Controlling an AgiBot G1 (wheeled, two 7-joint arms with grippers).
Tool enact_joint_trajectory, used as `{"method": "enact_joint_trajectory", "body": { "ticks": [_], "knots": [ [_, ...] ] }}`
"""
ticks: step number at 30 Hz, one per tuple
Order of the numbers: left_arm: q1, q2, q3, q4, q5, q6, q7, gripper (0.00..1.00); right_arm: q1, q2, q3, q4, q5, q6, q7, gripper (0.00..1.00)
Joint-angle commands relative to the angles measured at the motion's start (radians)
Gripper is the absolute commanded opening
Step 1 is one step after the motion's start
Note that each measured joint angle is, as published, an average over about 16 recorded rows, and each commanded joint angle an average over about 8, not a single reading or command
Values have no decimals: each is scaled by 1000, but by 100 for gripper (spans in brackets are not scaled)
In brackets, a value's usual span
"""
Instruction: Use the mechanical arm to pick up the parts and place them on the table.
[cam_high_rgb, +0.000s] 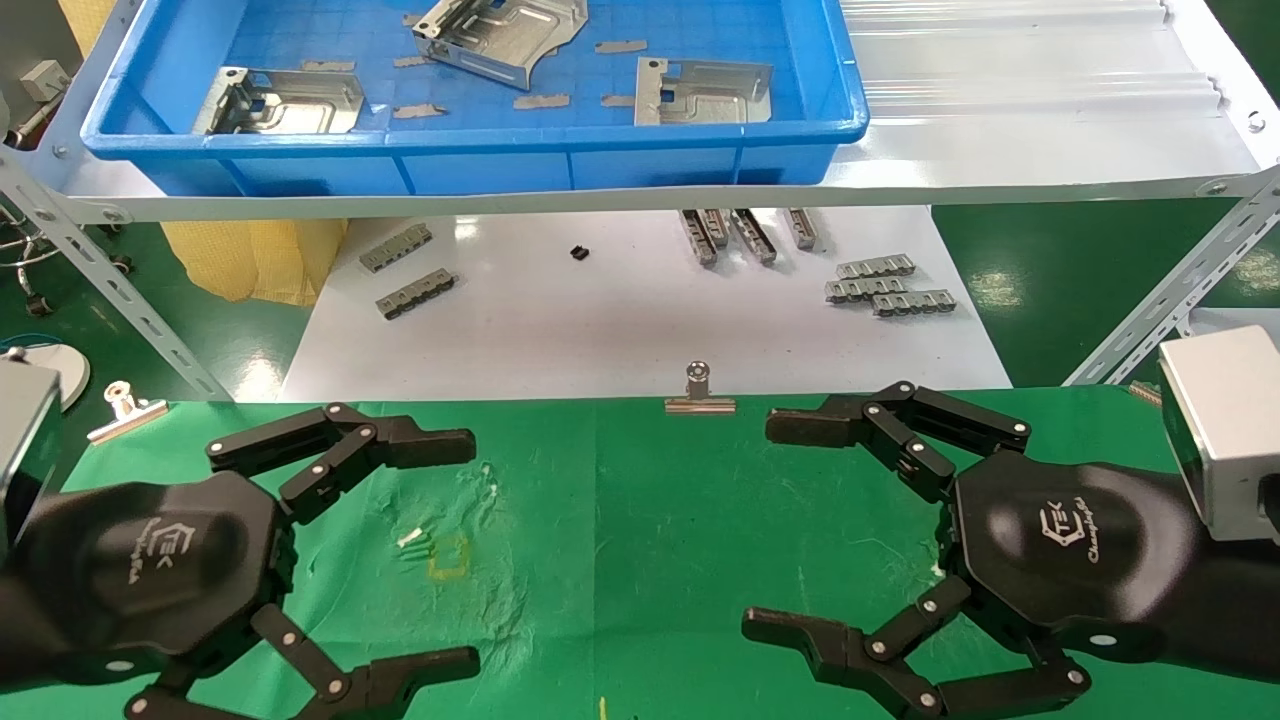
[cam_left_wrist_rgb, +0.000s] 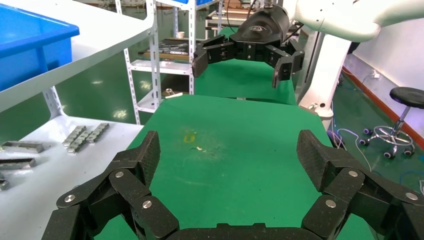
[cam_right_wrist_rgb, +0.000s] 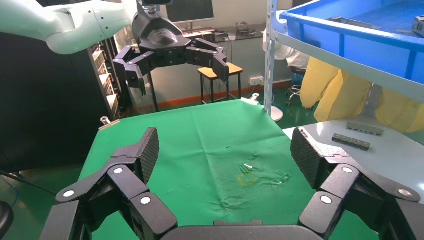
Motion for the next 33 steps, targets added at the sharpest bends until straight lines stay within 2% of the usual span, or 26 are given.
{"method": "enact_joint_trajectory", "body": {
  "ticks": [1, 33],
  "knots": [
    [0, 0, 0, 0, 0, 0, 0, 100, 0, 0, 0, 0, 0, 0, 0, 0],
    [0, 0, 0, 0, 0, 0, 0, 100, 0, 0, 0, 0, 0, 0, 0, 0]
  ]
}}
